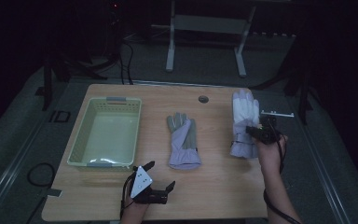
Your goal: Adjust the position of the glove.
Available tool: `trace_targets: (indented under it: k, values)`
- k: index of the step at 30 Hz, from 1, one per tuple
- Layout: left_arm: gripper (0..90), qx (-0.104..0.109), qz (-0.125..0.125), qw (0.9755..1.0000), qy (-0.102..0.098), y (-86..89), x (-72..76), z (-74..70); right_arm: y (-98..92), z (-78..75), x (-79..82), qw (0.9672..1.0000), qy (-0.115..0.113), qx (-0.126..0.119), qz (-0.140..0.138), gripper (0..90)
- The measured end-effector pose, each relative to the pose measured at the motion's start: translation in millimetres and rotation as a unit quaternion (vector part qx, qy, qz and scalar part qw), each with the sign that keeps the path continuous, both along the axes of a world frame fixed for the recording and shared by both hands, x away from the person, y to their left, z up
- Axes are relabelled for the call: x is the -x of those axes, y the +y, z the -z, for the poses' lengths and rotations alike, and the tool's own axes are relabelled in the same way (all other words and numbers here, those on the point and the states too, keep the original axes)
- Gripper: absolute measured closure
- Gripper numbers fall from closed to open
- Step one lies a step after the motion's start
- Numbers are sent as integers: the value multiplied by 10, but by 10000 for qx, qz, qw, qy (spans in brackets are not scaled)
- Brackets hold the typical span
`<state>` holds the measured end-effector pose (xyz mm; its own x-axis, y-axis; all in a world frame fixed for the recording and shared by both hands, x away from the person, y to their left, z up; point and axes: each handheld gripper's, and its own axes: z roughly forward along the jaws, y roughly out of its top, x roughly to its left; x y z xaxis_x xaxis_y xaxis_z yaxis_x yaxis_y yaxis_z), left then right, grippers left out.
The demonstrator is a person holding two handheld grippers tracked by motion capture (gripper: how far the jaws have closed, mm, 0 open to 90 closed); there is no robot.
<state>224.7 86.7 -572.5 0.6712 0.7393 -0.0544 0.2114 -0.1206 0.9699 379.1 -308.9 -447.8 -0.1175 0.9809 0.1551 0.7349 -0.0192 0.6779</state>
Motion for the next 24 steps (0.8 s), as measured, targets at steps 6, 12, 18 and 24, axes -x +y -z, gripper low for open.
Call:
trace_targets:
  k: [6, 12, 18, 24]
  values:
    - [0, -9, -1, 10000, 8, -2, -2, 0, 1, 138, 124, 10000, 11, -95, 23, 801]
    - [0, 0, 18, 10000, 31, -1, -7, -1, 99, 417, 102, 9998, 112, 29, 170, 797]
    - [0, 12, 64, 10000, 42, 5, -10, -1, 184, 643, -9, 9989, 396, 185, 185, 772]
    - [0, 12, 86, 10000, 49, 4, -12, -1, 237, 819, -47, 9985, 365, 377, 138, 689]
